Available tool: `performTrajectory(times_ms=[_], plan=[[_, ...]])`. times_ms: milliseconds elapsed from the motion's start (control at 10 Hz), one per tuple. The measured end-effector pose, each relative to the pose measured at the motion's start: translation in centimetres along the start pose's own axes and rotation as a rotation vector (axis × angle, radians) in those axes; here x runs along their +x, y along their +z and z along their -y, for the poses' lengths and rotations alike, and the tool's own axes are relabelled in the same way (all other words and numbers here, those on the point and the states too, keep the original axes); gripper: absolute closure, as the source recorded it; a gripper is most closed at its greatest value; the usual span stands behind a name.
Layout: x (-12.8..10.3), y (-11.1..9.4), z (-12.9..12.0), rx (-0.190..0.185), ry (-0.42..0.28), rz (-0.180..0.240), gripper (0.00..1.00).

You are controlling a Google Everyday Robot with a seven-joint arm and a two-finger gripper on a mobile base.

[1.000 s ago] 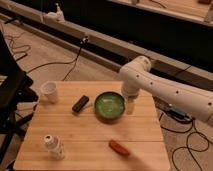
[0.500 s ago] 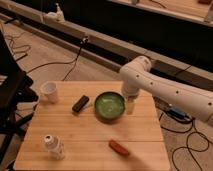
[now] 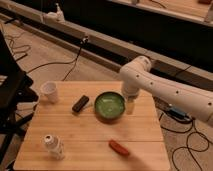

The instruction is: Knock the bottle over

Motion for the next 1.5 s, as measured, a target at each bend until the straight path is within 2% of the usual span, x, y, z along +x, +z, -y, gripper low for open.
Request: performTrajectory(times_ms=[100,200,500,600,700,900,1100,1500], plan=[[0.0,0.0,0.0,0.0,0.0,0.0,0.22],[0.0,0.0,0.0,0.0,0.0,0.0,0.29],[0.0,0.0,0.0,0.0,0.0,0.0,0.59],[0.0,0.0,0.0,0.0,0.0,0.0,0.72],[0.0,0.0,0.0,0.0,-0.006,-0.003,0.79],[-1.0,0.4,-1.2,-0.011,-0.097,-0.014,0.98],[-2.8,0.9,-2.6,-0.032,-0.17,0.003,1.0],[-9.8,1.6,-8.5,-0.108,-0.356,0.143,1.0]])
